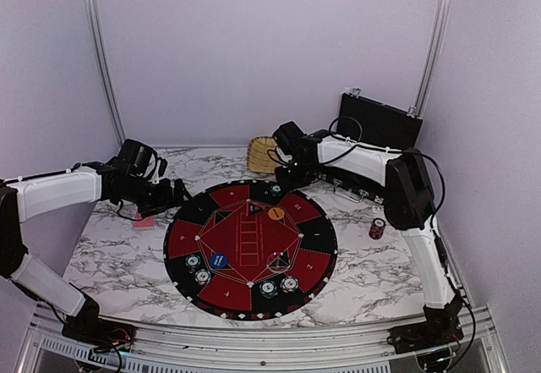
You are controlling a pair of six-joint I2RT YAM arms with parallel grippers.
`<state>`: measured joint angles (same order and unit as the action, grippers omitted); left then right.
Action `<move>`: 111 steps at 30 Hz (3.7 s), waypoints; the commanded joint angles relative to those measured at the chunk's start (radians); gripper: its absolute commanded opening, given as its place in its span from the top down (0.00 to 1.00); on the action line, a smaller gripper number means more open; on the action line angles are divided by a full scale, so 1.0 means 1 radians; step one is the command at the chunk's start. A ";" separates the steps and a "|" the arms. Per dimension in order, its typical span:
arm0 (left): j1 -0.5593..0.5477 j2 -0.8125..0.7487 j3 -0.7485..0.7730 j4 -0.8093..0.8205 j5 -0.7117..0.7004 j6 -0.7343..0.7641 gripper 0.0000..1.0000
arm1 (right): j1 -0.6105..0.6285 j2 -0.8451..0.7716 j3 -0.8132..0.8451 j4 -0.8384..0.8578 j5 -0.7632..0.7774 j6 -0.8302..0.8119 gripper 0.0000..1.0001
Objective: Distribute texas hold em gaming equipment
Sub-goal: Place the poker chips pile in the big blind area, then pick up the pile of poker chips from the pile of poker chips.
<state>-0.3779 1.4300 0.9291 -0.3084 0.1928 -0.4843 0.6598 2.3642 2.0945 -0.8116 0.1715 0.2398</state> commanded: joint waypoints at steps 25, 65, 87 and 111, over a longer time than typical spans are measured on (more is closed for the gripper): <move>0.021 -0.012 -0.027 0.005 0.054 0.043 0.01 | 0.086 0.261 0.435 -0.033 -0.079 -0.064 0.62; 0.050 -0.014 -0.050 0.037 0.094 0.036 0.01 | 0.086 0.244 0.457 0.038 -0.054 -0.062 0.40; -0.015 -0.079 -0.032 0.006 0.027 0.007 0.01 | 0.062 -0.394 -0.307 0.175 0.033 0.065 0.36; -0.124 0.014 0.115 -0.040 -0.055 -0.033 0.01 | -0.252 -0.990 -1.159 0.215 0.082 0.180 0.29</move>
<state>-0.4976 1.4311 1.0115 -0.3214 0.1558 -0.5137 0.4431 1.3998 0.9558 -0.6067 0.2218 0.4129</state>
